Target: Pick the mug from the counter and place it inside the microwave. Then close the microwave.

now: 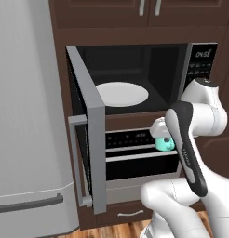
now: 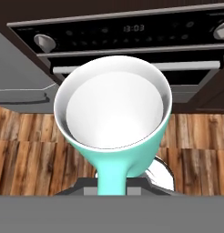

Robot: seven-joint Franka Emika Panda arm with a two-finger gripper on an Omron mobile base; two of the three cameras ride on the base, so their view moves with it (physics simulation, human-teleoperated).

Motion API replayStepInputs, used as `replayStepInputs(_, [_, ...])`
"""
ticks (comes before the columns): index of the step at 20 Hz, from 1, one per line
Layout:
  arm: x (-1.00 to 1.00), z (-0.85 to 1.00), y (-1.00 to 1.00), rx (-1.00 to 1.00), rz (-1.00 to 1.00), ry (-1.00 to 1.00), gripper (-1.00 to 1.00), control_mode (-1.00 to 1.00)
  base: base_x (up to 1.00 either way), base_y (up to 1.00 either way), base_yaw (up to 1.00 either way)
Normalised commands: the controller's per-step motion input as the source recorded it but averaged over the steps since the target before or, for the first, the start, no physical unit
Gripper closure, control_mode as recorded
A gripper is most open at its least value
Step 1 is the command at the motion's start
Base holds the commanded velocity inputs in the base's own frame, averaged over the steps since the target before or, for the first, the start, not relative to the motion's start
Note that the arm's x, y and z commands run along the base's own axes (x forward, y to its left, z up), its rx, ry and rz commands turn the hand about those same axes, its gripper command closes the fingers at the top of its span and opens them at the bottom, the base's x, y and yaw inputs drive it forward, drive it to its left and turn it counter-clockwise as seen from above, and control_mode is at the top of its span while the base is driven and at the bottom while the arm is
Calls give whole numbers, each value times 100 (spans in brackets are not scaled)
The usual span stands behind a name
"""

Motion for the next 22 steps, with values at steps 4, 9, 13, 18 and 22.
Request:
replayStepInputs(4, [-2,33,0,0,0,-11,100,-100,0,0,0])
replayStepInputs(9, [0,49,10,0,1,-15,100,-100,0,0,0])
replayStepInputs(13, [14,31,10,0,0,-14,100,-100,0,0,0])
replayStepInputs(18, [41,17,13,-1,0,-12,100,-100,0,0,0])
replayStepInputs(22, [42,13,29,0,0,-7,100,-100,0,0,0])
